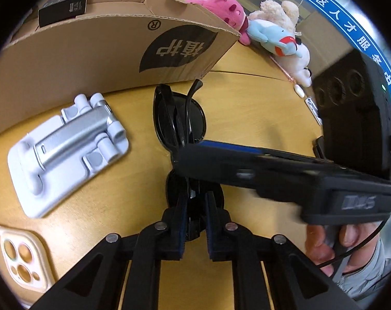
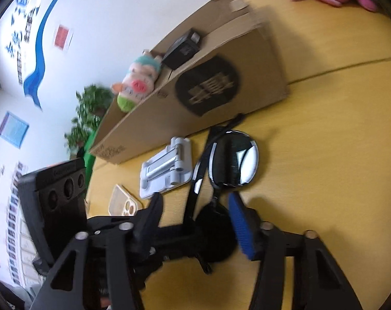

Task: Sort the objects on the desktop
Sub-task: 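Lift the sunglasses with the right gripper and lower them into the cardboard box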

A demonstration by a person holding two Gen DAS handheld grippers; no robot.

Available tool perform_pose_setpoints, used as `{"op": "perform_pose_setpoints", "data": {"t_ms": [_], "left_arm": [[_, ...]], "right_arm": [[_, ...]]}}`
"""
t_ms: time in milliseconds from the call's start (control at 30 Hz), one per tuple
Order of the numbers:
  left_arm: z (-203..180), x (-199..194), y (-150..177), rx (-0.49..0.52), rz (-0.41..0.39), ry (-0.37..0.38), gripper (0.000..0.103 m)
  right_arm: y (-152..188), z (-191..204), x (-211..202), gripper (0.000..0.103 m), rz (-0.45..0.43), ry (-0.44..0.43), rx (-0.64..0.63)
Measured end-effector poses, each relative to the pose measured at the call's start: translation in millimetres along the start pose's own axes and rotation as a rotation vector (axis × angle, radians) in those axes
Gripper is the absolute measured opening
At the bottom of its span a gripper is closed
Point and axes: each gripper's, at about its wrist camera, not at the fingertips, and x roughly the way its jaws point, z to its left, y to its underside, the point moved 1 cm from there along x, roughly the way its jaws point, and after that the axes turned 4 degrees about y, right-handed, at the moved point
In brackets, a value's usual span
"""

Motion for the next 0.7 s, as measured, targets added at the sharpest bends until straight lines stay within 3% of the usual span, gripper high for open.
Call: {"op": "perform_pose_setpoints", "data": {"t_ms": [167, 233, 467, 700], "left_arm": [[-3, 1, 3, 0.002, -0.003, 0.007, 0.010], [-5, 0, 4, 0.006, -0.012, 0.005, 0.009], [-21, -25, -4, 0.029, -0.101, 0.047, 0.007], [-51, -87, -37, 0.132, -0.264, 0.076, 0.006]], "right_arm": [[-1, 12, 23, 0.016, 0.054, 0.018, -0.029], [1, 12, 24, 0.011, 0.057, 0.044, -0.043], [0, 31, -2, 0.008, -0.018, 0.063, -0.103], [-28, 93, -59, 0.006, -0.194, 0.083, -0.243]]}}
